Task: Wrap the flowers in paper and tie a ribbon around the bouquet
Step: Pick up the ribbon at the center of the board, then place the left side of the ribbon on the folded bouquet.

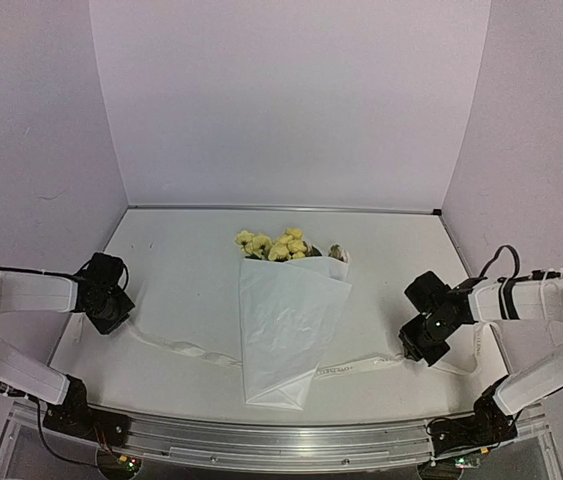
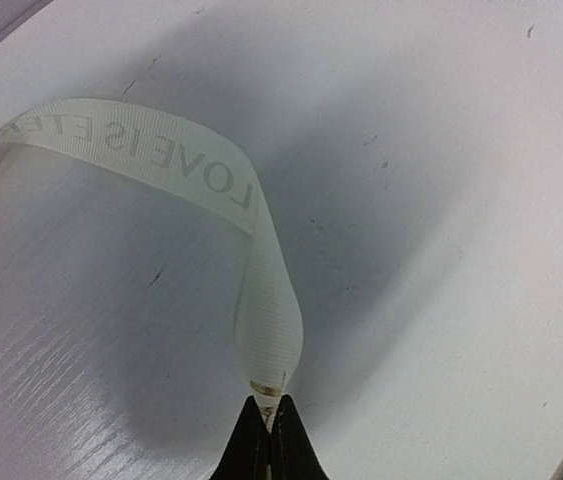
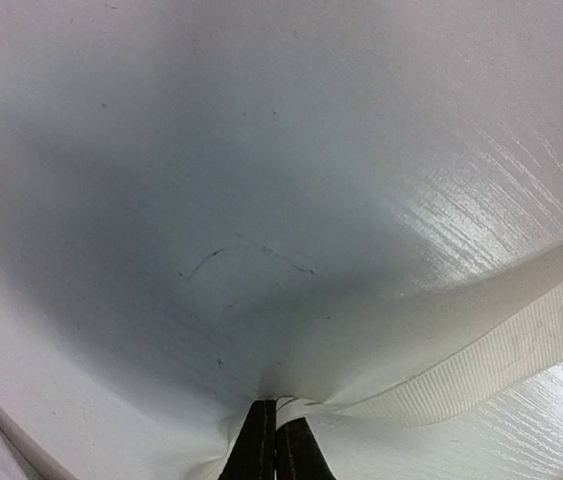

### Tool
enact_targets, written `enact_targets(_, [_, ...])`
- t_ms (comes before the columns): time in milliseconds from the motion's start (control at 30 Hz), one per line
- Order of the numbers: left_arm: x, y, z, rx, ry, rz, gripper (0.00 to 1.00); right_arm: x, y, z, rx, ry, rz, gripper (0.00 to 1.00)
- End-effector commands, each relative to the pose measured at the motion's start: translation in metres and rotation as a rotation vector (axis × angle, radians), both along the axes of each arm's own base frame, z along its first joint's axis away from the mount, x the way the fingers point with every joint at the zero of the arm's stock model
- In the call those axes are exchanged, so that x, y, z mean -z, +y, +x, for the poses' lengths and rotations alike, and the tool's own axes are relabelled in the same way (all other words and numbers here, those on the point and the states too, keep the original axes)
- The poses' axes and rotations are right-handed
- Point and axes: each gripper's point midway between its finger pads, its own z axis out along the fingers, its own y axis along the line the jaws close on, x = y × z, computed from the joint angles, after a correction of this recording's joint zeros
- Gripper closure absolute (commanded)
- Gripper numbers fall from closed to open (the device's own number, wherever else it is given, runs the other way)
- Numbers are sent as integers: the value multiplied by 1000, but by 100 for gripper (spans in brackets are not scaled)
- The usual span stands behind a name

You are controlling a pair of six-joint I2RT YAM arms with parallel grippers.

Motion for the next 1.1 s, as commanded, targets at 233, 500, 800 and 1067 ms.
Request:
enact_targets(233, [-42,-11,31,53,-178,-42,100,-27,4,37,-216,-31,-82,100])
enact_targets(500, [-53,-16,55,98,-184,-15,100,-49,-3,89,-221,-137,-210,100])
enact_targets(800, [-62,-16,67,109,-181,-7,100,-74,-20,115,-206,-194,-334,100])
enact_targets(1067, [-77,-25,72,128,-254,-62,100,-93,-25,117,-251,-224,-352,100])
